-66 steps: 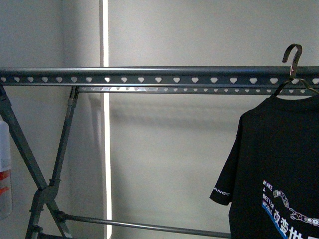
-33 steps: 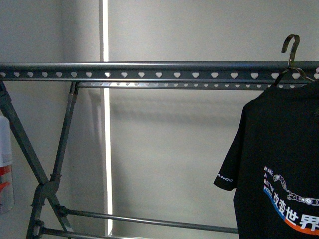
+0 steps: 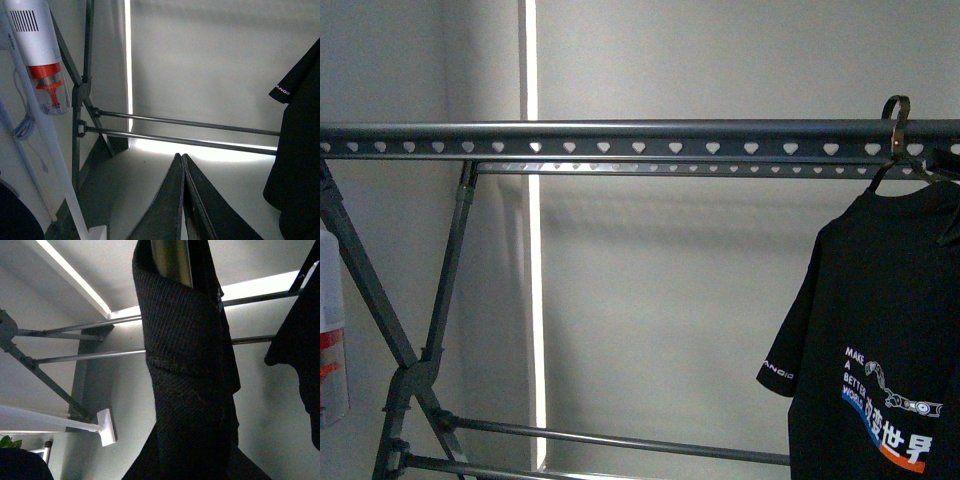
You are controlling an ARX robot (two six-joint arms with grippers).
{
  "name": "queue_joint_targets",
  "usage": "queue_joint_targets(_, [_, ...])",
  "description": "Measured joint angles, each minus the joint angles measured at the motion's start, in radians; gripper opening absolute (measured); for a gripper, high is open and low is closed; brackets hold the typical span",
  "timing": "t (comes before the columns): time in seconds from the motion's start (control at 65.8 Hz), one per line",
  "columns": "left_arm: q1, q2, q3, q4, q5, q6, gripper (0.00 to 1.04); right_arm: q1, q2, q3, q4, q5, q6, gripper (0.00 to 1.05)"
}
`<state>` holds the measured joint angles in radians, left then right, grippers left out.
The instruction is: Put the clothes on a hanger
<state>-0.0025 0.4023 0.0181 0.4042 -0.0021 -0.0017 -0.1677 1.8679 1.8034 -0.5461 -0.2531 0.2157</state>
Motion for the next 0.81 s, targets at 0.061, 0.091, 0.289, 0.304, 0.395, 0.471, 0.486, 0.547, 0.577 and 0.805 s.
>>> queue_joint_targets(0.061, [0.0,-0.027,0.0,-0.027,0.0,0.0,0.04,0.0,0.009,0.0,0.003,0.009,0.004,0.09])
queue_joint_targets(0.091, [0.0,-0.041,0.0,-0.04,0.0,0.0,0.04,0.0,0.013,0.0,0.007,0.01,0.009,0.09])
queue_joint_targets(0.289, [0.0,-0.114,0.0,-0.111,0.0,0.0,0.04,-0.003,0.015,-0.067,0.078,0.011,0.013,0.09])
queue_joint_targets(0.304, [0.0,-0.117,0.0,-0.114,0.0,0.0,0.04,-0.003,0.015,-0.073,0.084,0.011,0.013,0.09])
queue_joint_targets(0.395, [0.0,-0.146,0.0,-0.144,0.0,0.0,0.04,-0.004,0.003,-0.142,0.142,0.017,0.01,0.1])
queue_joint_targets(0.471, [0.0,-0.171,0.0,-0.167,0.0,0.0,0.04,-0.005,-0.029,-0.216,0.219,0.046,0.008,0.25])
queue_joint_targets(0.486, [0.0,-0.173,0.0,-0.17,0.0,0.0,0.04,-0.006,-0.035,-0.227,0.231,0.048,0.007,0.26])
queue_joint_targets(0.547, [0.0,-0.194,0.0,-0.192,0.0,0.0,0.04,-0.008,-0.114,-0.344,0.341,0.073,0.005,0.4])
queue_joint_targets(0.577, [0.0,-0.206,0.0,-0.204,0.0,0.0,0.04,-0.009,-0.183,-0.433,0.426,0.1,-0.014,0.49])
queue_joint_targets(0.805, [0.0,-0.383,0.0,-0.394,0.002,0.0,0.04,0.0,-0.684,-0.96,0.897,0.119,-0.076,0.9])
